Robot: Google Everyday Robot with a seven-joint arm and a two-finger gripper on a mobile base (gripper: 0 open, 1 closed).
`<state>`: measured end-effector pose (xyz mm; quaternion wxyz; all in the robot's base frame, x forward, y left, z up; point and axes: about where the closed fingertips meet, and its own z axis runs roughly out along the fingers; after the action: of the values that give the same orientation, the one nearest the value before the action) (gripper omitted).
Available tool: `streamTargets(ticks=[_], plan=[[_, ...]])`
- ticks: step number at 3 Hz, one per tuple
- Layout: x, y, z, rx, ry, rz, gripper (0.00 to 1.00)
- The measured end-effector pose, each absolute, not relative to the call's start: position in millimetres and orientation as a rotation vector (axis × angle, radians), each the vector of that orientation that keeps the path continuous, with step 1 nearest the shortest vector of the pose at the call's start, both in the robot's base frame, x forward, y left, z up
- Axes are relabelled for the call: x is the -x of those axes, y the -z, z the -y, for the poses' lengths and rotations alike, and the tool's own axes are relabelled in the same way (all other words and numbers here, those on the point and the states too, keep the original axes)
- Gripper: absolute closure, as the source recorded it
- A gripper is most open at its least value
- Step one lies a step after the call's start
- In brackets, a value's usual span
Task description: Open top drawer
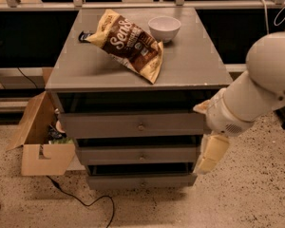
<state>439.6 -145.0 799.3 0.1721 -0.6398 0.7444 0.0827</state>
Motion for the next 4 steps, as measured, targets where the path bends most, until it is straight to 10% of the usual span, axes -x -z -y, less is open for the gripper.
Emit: streamTargets(ticks=[4], plan=[[-504, -710, 81, 1.853, -0.287, -1.929, 0.0]])
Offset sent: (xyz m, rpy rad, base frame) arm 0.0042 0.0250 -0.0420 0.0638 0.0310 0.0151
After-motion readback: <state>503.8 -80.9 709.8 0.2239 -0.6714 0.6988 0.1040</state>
